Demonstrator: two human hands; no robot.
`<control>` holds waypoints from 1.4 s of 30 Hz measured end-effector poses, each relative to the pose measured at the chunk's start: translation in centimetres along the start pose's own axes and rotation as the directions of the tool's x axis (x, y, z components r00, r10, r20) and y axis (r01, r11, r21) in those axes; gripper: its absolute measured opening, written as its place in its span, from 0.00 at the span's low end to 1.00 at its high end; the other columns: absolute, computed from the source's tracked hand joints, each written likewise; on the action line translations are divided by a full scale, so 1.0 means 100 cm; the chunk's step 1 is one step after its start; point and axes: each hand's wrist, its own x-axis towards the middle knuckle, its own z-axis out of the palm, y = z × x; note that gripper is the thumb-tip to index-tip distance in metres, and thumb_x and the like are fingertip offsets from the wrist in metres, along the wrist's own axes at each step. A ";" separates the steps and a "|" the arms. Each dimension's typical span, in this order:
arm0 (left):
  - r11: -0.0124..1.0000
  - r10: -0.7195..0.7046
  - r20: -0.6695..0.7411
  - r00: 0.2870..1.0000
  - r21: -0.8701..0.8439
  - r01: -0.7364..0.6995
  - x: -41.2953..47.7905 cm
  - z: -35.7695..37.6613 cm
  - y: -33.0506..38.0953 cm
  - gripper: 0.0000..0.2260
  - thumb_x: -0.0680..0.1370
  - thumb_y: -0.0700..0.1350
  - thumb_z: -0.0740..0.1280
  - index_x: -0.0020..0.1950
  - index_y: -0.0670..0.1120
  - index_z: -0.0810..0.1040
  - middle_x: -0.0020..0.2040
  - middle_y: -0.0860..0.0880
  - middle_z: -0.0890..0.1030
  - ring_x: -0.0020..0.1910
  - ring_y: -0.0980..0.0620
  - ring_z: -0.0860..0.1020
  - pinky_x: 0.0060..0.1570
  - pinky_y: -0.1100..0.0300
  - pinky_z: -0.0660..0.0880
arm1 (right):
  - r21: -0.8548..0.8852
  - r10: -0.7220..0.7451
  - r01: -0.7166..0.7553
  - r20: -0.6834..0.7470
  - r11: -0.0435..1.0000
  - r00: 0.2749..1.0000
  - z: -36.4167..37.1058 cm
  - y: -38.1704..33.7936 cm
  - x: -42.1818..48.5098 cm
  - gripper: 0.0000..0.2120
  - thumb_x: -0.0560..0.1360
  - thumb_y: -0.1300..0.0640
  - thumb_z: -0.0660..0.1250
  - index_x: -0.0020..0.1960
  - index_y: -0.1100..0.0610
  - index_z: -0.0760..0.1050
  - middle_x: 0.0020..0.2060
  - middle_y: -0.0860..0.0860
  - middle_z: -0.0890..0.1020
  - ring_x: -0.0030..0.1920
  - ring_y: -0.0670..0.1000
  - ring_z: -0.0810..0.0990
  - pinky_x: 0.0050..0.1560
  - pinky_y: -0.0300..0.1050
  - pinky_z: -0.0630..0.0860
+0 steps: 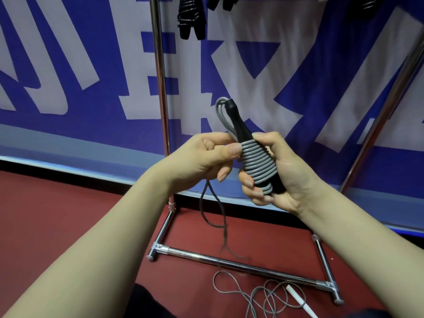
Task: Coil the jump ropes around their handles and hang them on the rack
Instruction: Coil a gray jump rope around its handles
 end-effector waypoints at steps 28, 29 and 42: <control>0.967 0.034 -0.565 0.825 0.227 0.116 0.008 0.025 -0.002 0.23 0.71 0.56 0.75 0.30 0.44 0.66 0.18 0.49 0.72 0.19 0.56 0.68 0.30 0.68 0.68 | -0.297 -0.203 0.113 -0.293 0.948 0.934 0.000 0.021 0.019 0.30 0.82 0.39 0.51 0.53 0.63 0.80 0.40 0.62 0.82 0.36 0.56 0.79 0.39 0.52 0.68; 0.963 0.032 -0.573 0.819 0.237 0.128 0.009 0.028 -0.002 0.24 0.72 0.56 0.74 0.30 0.44 0.66 0.17 0.50 0.71 0.18 0.57 0.67 0.27 0.70 0.66 | -0.306 -0.218 0.119 -0.313 0.945 0.924 0.002 0.022 0.020 0.29 0.82 0.39 0.51 0.52 0.62 0.79 0.39 0.62 0.81 0.32 0.55 0.77 0.34 0.48 0.68; 0.985 -0.168 0.116 0.979 -0.006 0.170 -0.006 -0.004 -0.002 0.09 0.83 0.36 0.58 0.49 0.36 0.77 0.42 0.43 0.79 0.37 0.54 0.77 0.44 0.64 0.76 | -0.326 -0.268 0.201 -0.177 0.924 0.947 -0.013 0.014 0.006 0.16 0.81 0.50 0.61 0.40 0.59 0.78 0.32 0.59 0.81 0.27 0.56 0.73 0.24 0.41 0.66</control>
